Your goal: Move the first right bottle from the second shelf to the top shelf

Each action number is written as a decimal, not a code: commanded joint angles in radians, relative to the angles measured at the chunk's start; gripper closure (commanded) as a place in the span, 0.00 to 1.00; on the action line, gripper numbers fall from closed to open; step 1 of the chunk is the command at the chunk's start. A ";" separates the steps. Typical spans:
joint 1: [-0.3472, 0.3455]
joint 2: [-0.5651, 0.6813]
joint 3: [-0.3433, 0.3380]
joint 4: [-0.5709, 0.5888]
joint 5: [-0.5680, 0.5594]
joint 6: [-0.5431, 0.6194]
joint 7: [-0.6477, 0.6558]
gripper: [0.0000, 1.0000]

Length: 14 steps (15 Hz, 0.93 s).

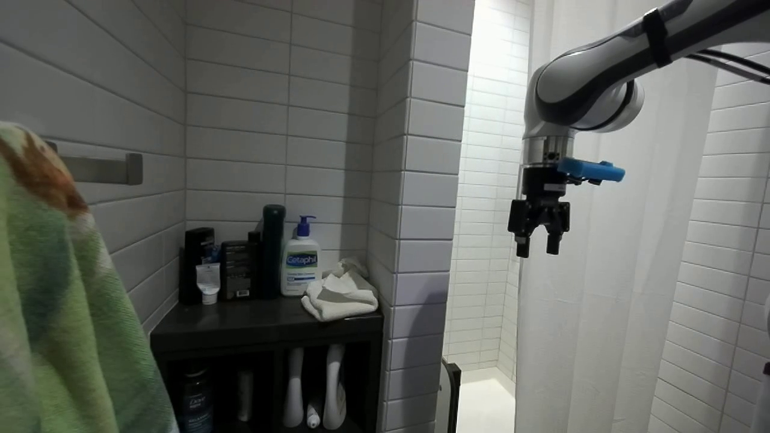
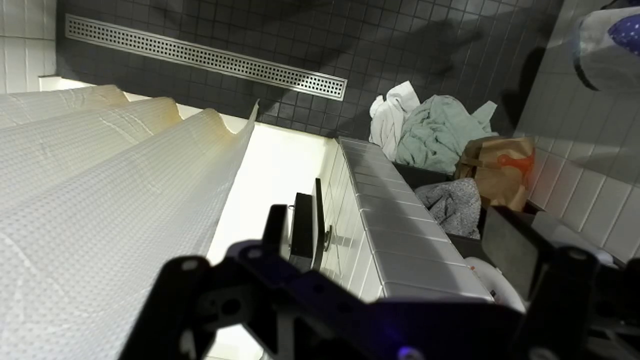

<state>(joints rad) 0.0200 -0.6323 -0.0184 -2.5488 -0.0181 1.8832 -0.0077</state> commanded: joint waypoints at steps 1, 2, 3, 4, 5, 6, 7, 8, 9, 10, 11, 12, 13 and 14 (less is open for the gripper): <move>-0.007 0.000 0.006 0.002 0.004 -0.002 -0.003 0.00; -0.007 0.000 0.006 0.002 0.004 -0.002 -0.003 0.00; -0.007 0.000 0.006 0.002 0.004 -0.002 -0.003 0.00; -0.007 0.000 0.006 0.002 0.004 -0.002 -0.003 0.00; -0.007 0.000 0.006 0.002 0.004 -0.002 -0.003 0.00; -0.007 0.000 0.006 0.002 0.004 -0.002 -0.003 0.00; -0.007 0.000 0.006 0.002 0.004 -0.002 -0.003 0.00; -0.007 0.000 0.006 0.002 0.004 -0.002 -0.003 0.00; -0.007 0.000 0.006 0.002 0.004 -0.002 -0.003 0.00; -0.007 0.000 0.006 0.002 0.004 -0.002 -0.003 0.00; -0.007 0.000 0.006 0.002 0.004 -0.002 -0.003 0.00; -0.017 0.000 0.009 -0.010 -0.019 -0.004 0.000 0.00; -0.022 -0.003 0.010 -0.025 -0.031 0.003 0.000 0.00; -0.022 -0.005 0.005 -0.048 -0.044 0.013 -0.014 0.00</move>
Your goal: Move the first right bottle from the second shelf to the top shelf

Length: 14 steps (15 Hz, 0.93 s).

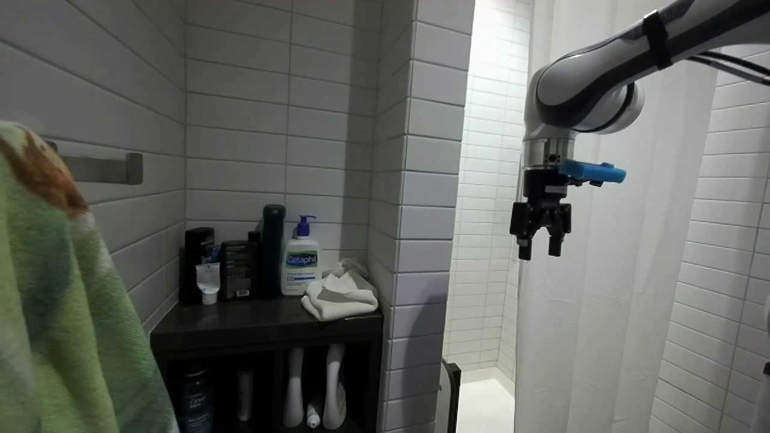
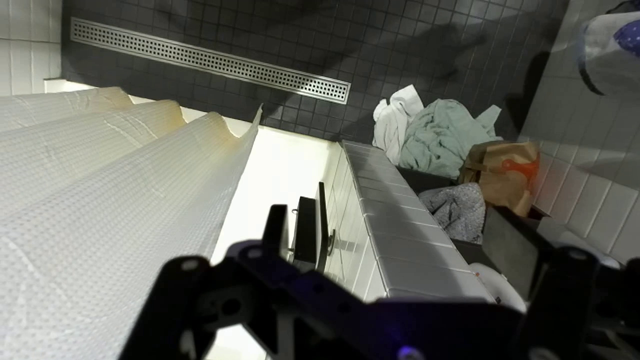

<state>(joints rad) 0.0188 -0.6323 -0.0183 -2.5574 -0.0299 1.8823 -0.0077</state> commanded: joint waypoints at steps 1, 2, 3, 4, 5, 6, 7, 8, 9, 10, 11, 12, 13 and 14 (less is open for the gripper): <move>-0.022 -0.007 0.002 -0.062 -0.044 0.029 -0.021 0.00; -0.019 -0.010 -0.005 -0.089 -0.049 0.048 -0.036 0.00; -0.016 -0.010 -0.012 -0.119 -0.054 0.075 -0.056 0.00; -0.012 -0.010 -0.017 -0.145 -0.055 0.103 -0.072 0.00; -0.002 -0.006 -0.028 -0.173 -0.047 0.138 -0.103 0.00; 0.006 -0.002 -0.037 -0.198 -0.037 0.170 -0.131 0.00; 0.018 0.005 -0.047 -0.225 -0.020 0.209 -0.164 0.00; 0.031 0.011 -0.055 -0.247 -0.004 0.247 -0.193 0.00; 0.045 0.018 -0.063 -0.265 0.016 0.277 -0.224 0.00; 0.068 0.062 -0.072 -0.231 0.046 0.293 -0.256 0.00; 0.092 0.066 -0.083 -0.242 0.076 0.313 -0.296 0.00; 0.115 0.075 -0.087 -0.241 0.107 0.323 -0.327 0.00; 0.141 0.085 -0.093 -0.240 0.143 0.329 -0.362 0.00; 0.161 0.092 -0.090 -0.240 0.175 0.330 -0.381 0.00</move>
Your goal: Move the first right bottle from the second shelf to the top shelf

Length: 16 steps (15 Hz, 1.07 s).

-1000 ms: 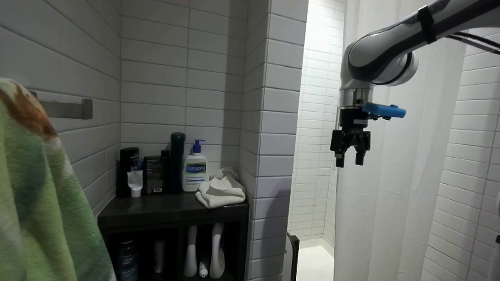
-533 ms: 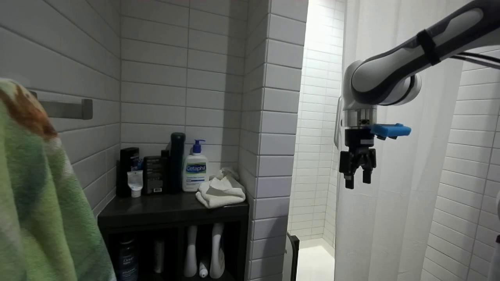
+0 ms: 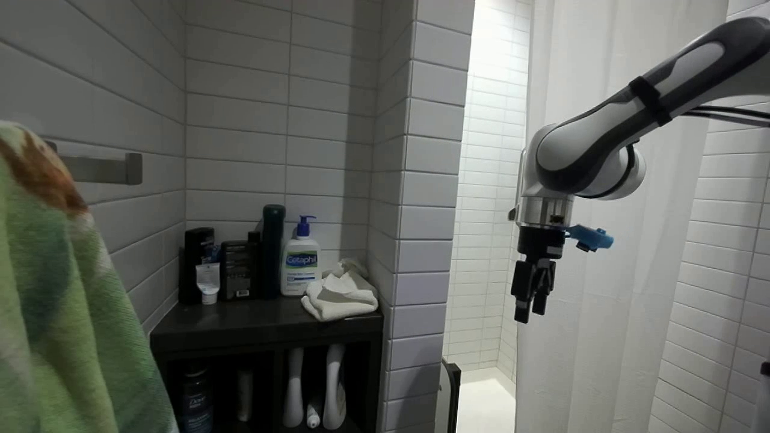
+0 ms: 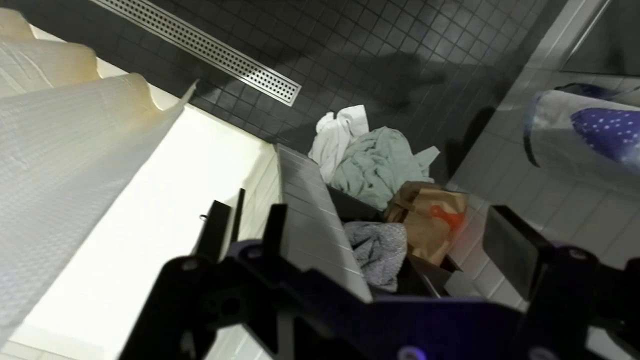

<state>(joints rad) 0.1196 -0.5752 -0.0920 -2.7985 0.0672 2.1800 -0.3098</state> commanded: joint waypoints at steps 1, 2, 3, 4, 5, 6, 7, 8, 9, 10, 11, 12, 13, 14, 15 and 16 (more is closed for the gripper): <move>0.077 0.042 -0.013 0.002 0.104 0.032 -0.097 0.00; 0.096 0.043 -0.009 0.002 0.132 0.026 -0.113 0.00; 0.111 0.049 -0.006 0.002 0.155 0.023 -0.129 0.00; 0.125 0.051 0.000 0.003 0.175 0.018 -0.136 0.00; 0.136 0.053 0.001 0.003 0.192 0.014 -0.149 0.00; 0.145 0.054 0.006 0.003 0.205 0.011 -0.152 0.00; 0.150 0.056 0.008 0.003 0.216 0.006 -0.156 0.00; 0.155 0.057 0.010 0.003 0.224 0.005 -0.162 0.00; 0.160 0.055 0.013 0.003 0.232 0.002 -0.166 0.00; 0.164 0.055 0.014 0.003 0.238 0.002 -0.170 0.00; 0.168 0.054 0.017 0.003 0.246 0.001 -0.171 0.00; 0.170 0.055 0.019 0.003 0.249 0.002 -0.174 0.00; 0.173 0.054 0.020 0.003 0.253 0.002 -0.176 0.00; 0.176 0.054 0.021 0.003 0.258 0.003 -0.178 0.00; 0.178 0.055 0.023 0.003 0.263 0.004 -0.181 0.00; 0.183 0.056 0.026 0.004 0.265 0.008 -0.182 0.00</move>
<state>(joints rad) 0.2934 -0.5255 -0.0790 -2.7961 0.3013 2.1858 -0.4665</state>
